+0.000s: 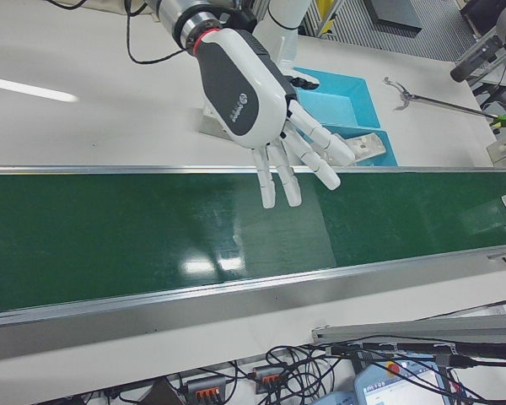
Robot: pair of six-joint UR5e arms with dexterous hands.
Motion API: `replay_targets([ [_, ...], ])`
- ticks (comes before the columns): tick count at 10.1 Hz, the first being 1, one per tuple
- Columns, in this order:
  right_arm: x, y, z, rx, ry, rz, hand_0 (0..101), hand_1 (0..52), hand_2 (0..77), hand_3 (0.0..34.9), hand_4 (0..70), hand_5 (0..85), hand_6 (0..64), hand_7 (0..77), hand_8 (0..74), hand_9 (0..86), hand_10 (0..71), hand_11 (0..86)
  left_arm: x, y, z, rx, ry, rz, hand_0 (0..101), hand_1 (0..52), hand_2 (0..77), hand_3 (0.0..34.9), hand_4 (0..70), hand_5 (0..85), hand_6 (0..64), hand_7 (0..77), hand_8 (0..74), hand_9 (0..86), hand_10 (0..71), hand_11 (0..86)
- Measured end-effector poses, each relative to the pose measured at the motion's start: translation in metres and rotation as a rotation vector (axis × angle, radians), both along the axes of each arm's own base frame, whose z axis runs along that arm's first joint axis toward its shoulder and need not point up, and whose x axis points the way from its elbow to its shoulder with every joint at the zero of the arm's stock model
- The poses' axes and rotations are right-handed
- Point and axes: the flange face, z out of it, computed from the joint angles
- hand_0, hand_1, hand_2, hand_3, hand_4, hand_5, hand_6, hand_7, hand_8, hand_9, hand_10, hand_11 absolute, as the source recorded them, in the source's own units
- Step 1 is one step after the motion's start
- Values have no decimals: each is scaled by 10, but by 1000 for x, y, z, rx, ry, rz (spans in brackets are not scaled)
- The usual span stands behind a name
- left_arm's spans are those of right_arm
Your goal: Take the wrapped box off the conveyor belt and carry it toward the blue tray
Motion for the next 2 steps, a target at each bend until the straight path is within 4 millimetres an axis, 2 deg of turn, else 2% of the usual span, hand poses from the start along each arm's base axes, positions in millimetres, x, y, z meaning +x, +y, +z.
replay_targets([
  [2, 38, -1, 13, -12, 16, 43, 540, 213, 93, 299, 0, 55, 0, 55, 0, 11, 0, 5, 0, 0, 0, 0, 0, 0, 0, 0, 11, 0, 0, 11, 0, 0, 0, 0, 0, 0],
])
